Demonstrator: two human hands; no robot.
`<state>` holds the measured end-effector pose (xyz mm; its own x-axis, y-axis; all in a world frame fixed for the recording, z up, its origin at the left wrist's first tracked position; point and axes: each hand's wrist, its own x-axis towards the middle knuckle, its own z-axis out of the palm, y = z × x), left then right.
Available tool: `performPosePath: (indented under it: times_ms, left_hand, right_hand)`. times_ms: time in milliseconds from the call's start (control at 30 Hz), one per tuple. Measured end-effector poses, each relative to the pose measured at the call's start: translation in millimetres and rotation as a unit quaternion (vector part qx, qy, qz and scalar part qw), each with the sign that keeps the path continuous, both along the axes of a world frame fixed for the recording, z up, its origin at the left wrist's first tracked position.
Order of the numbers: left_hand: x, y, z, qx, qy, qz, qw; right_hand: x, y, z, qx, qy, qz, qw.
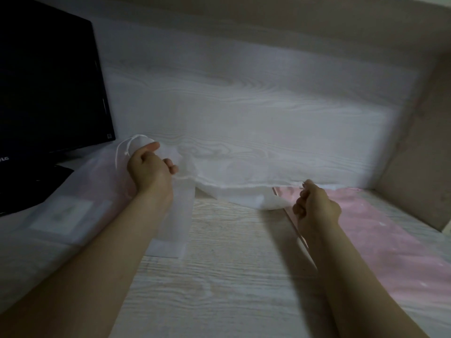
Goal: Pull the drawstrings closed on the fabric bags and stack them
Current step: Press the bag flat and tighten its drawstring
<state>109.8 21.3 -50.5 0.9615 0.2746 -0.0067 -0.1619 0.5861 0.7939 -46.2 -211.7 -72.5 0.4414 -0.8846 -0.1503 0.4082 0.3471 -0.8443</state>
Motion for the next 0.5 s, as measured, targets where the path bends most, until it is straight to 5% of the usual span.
performPosePath:
  times_ms: [167, 500]
  left_hand:
    - [12, -2, -14, 0.113, -0.059, 0.034, 0.991]
    - [45, 1, -34, 0.033, -0.044, 0.067, 0.996]
  right_hand:
    - [1, -12, 0, 0.066, -0.123, 0.028, 0.99]
    - [-1, -8, 2, 0.019, -0.129, -0.056, 0.99]
